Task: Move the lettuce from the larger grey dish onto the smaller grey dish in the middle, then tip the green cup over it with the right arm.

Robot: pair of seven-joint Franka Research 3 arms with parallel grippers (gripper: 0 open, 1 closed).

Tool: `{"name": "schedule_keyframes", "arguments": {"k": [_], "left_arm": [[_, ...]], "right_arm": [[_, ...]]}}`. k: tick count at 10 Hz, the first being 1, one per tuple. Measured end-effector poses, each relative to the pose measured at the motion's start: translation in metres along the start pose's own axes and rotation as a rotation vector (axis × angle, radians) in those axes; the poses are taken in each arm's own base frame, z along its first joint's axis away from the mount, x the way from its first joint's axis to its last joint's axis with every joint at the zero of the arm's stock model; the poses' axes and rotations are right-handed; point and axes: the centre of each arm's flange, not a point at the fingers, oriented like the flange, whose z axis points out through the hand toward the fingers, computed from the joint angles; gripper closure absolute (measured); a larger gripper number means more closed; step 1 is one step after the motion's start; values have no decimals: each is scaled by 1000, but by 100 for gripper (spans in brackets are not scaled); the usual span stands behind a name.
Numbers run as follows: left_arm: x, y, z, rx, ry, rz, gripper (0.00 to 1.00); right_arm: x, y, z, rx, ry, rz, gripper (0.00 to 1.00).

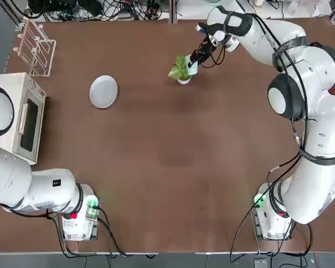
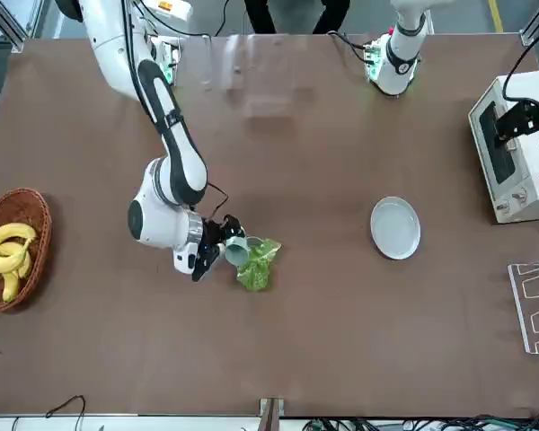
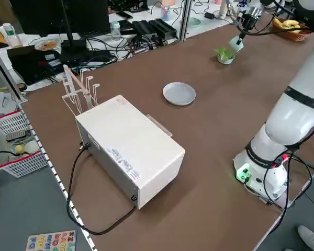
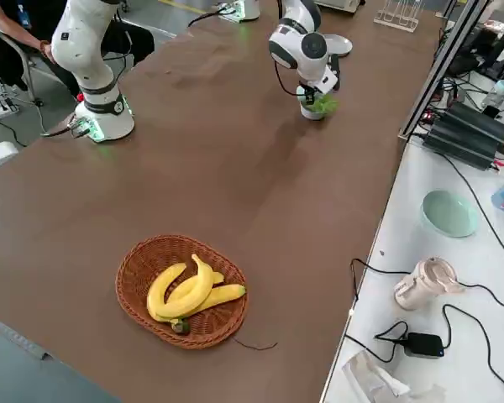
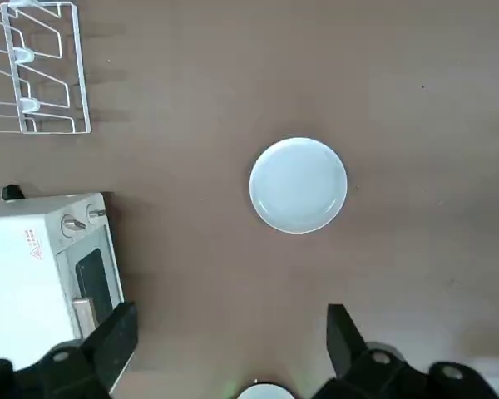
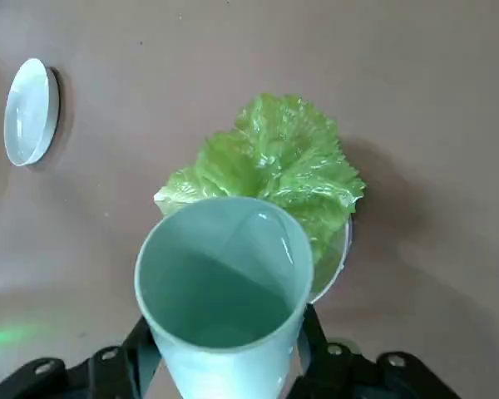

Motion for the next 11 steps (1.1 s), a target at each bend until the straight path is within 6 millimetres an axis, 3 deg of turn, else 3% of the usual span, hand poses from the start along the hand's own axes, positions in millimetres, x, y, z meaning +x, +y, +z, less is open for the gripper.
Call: {"name": "schedule_keyframes", "arguments": {"k": [4, 11], "left_arm": [[0, 0, 1, 0, -1, 0, 0], [6, -2, 8, -2, -14, -2, 0]], "right_arm": [[10, 1, -14, 15, -15, 88, 31], [15, 1, -6, 26, -42, 160, 31]]}}
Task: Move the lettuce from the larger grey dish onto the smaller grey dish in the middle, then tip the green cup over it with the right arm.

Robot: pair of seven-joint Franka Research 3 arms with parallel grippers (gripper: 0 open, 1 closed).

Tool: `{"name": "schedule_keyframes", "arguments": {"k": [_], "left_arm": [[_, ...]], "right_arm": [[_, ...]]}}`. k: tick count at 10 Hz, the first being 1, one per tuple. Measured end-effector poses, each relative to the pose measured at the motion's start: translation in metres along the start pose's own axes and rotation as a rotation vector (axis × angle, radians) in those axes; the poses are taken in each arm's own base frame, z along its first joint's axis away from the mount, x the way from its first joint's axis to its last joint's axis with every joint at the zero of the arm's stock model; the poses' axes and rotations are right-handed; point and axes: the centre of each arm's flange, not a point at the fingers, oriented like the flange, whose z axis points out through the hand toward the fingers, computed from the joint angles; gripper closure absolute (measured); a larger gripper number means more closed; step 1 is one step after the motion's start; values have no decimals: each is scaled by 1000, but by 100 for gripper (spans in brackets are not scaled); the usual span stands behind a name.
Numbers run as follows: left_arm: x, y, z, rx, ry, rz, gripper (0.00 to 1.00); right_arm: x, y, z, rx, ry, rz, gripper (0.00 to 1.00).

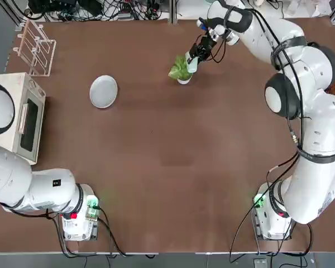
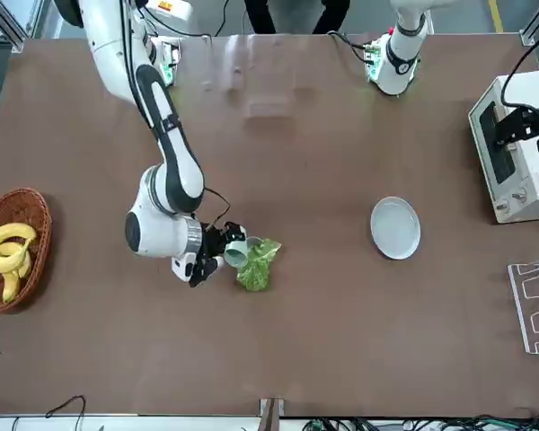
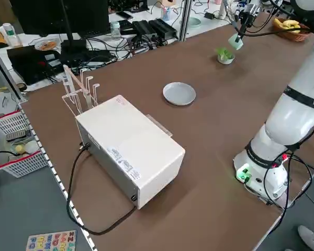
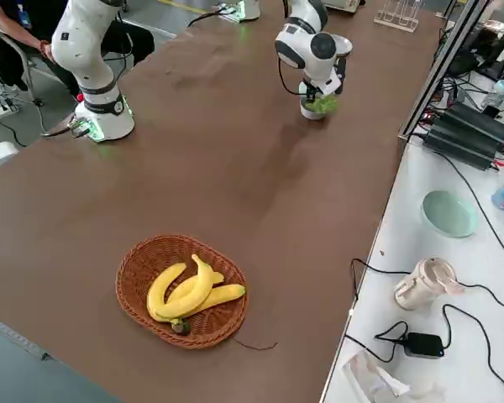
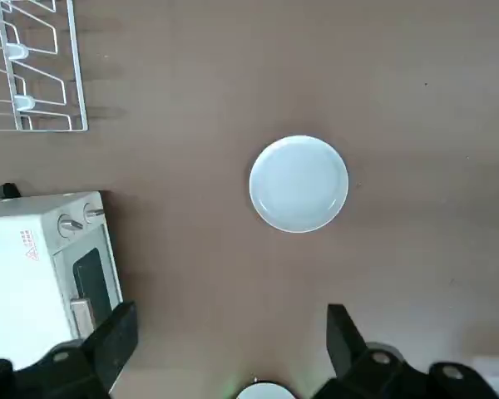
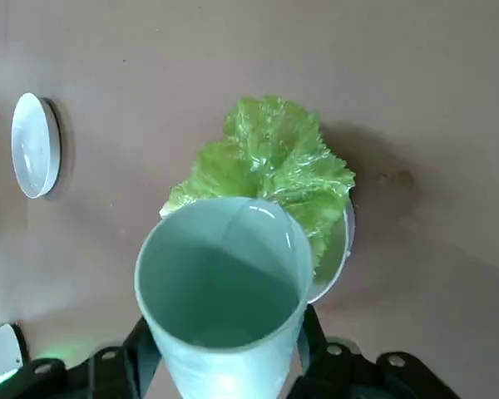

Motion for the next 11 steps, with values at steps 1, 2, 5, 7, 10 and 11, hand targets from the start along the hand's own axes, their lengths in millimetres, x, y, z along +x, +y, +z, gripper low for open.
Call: {"name": "schedule_keyframes", "arguments": {"k": [1, 2, 5, 7, 10, 11], "left_arm": [[0, -1, 0, 0, 0, -2, 0], [0, -5, 0, 0, 0, -9, 0], [0, -14, 0, -1, -1, -24, 0], [0, -14, 0, -1, -1, -24, 0], [0, -14, 0, -1, -1, -24, 0], [0, -14, 0, -1, -1, -24, 0]], "right_arm": [[0, -1, 1, -1, -4, -3, 31], [-1, -2, 2, -2, -8, -6, 31], [-2, -4, 5, -4, -14, -11, 31], [-2, -5, 5, -5, -16, -12, 31], [-3, -4, 7, -3, -24, -11, 31], [-4, -4, 8, 0, -30, -10, 31]]}}
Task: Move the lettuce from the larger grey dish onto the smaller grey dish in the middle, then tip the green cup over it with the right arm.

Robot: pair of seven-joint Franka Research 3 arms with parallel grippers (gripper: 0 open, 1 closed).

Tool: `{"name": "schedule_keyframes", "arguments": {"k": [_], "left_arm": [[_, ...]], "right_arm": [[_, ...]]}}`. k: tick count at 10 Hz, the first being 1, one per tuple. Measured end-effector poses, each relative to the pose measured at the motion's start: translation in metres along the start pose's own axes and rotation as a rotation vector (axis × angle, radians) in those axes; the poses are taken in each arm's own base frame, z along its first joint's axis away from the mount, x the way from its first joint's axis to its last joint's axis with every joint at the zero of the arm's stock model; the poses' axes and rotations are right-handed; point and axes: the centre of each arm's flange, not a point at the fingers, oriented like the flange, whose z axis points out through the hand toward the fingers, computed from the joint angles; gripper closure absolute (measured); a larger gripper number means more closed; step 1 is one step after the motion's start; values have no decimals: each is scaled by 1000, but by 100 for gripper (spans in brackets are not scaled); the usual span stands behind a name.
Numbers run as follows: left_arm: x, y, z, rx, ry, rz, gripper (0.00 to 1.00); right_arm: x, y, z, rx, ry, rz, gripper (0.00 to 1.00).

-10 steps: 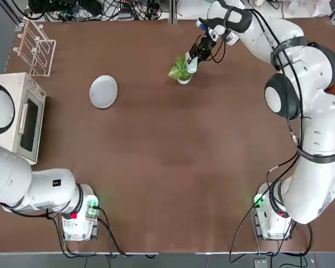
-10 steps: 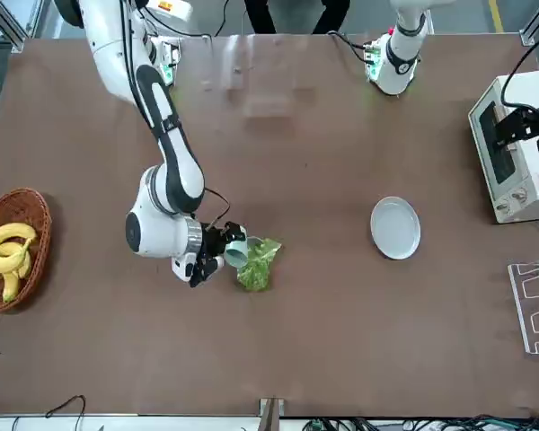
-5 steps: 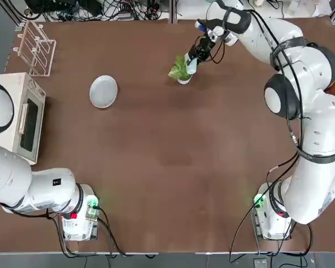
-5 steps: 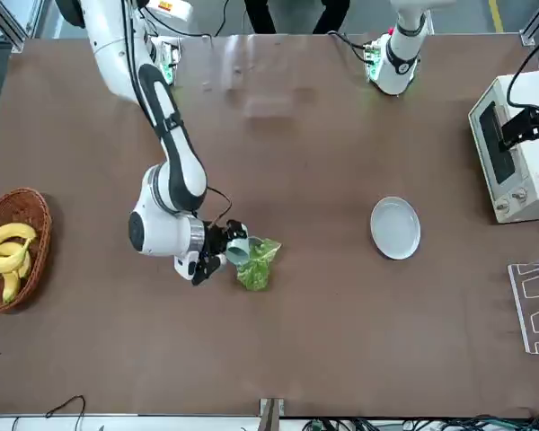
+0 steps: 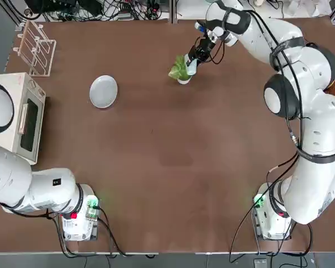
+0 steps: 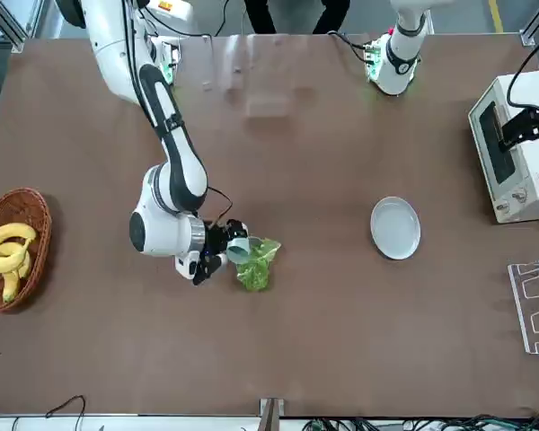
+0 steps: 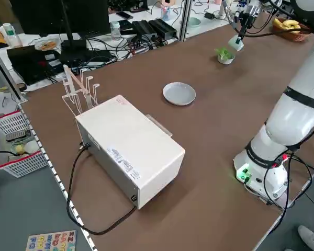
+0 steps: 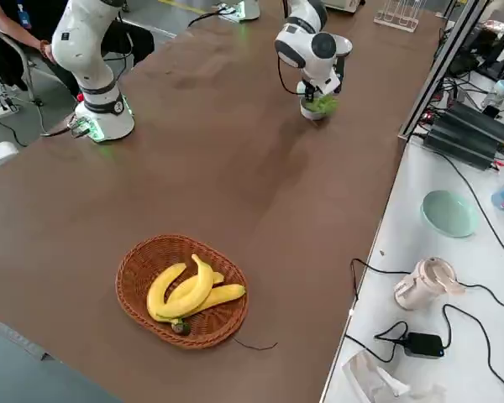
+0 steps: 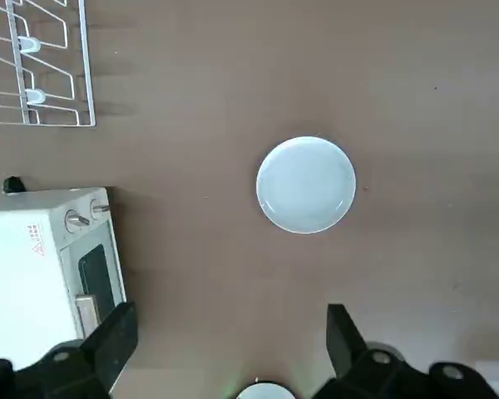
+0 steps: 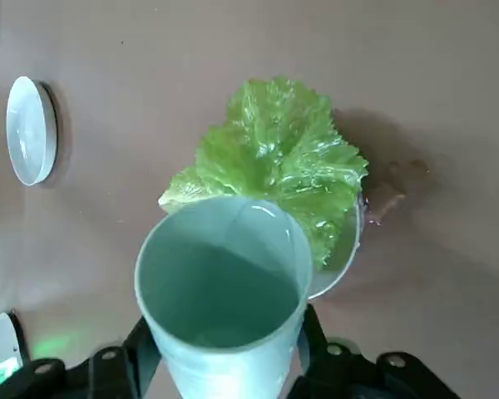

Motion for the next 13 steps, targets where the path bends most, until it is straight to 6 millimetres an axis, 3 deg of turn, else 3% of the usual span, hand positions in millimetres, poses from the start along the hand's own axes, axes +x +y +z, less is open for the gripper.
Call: {"name": "schedule_keyframes", "arguments": {"k": [13], "left_arm": [[0, 0, 0, 0, 0, 0, 0]], "right_arm": [[-4, -8, 3, 29, -59, 103, 31]]}}
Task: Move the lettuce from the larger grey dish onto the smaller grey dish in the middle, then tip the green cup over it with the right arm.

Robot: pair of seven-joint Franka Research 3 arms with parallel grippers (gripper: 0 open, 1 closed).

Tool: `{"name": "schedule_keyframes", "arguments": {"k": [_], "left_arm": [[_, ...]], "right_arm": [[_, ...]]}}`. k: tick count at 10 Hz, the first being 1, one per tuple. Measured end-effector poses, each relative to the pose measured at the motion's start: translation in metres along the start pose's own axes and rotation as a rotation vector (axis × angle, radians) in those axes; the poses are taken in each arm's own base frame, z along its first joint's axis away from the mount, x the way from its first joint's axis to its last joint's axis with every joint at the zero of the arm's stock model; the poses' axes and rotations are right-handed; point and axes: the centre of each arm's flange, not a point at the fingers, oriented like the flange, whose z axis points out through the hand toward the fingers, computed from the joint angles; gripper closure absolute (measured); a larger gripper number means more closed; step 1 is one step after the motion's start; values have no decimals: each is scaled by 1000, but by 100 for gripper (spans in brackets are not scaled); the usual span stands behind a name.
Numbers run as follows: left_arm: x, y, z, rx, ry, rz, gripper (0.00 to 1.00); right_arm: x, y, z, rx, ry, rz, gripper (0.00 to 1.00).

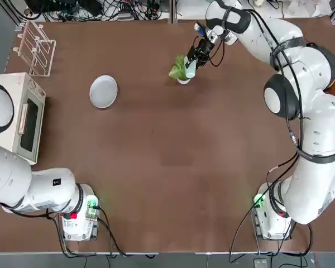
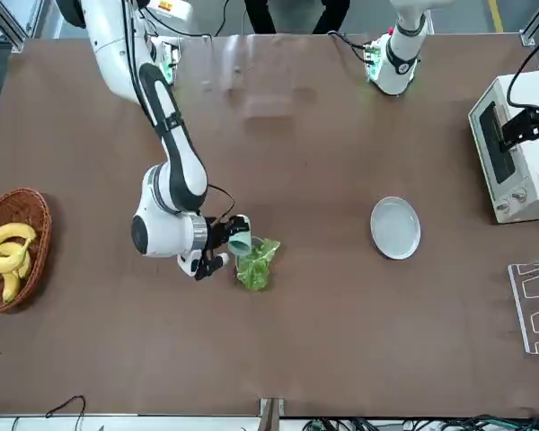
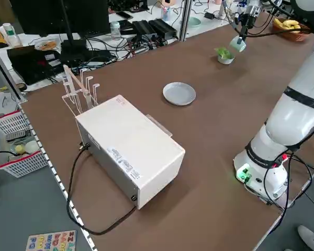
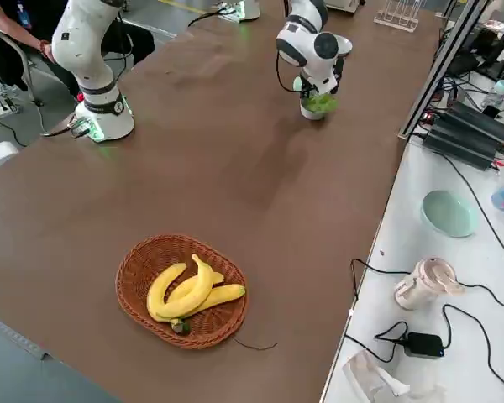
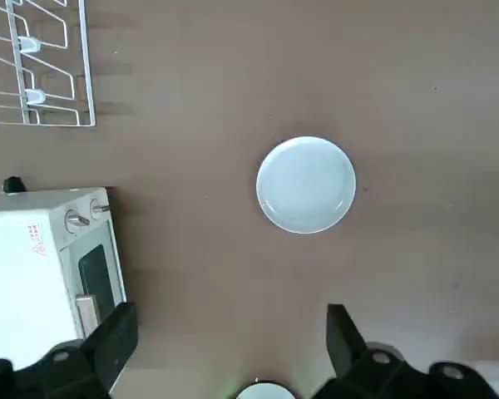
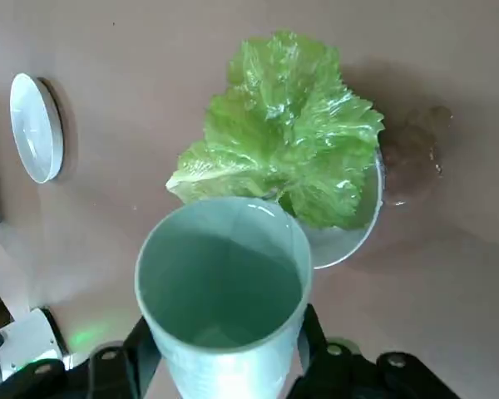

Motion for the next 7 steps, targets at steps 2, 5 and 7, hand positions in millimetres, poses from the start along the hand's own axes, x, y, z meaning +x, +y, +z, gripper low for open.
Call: {"name": "schedule_keyframes", "arguments": {"k": [2, 5, 7], "left_arm": [[0, 0, 0, 0, 0, 0, 0], [0, 0, 0, 0, 0, 0, 0], [0, 0, 0, 0, 0, 0, 0]], "right_arm": [[-1, -1, 2, 1, -6, 3, 31], [-2, -3, 7, 3, -20, 58, 31], [-5, -5, 10, 8, -41, 119, 31]]}}
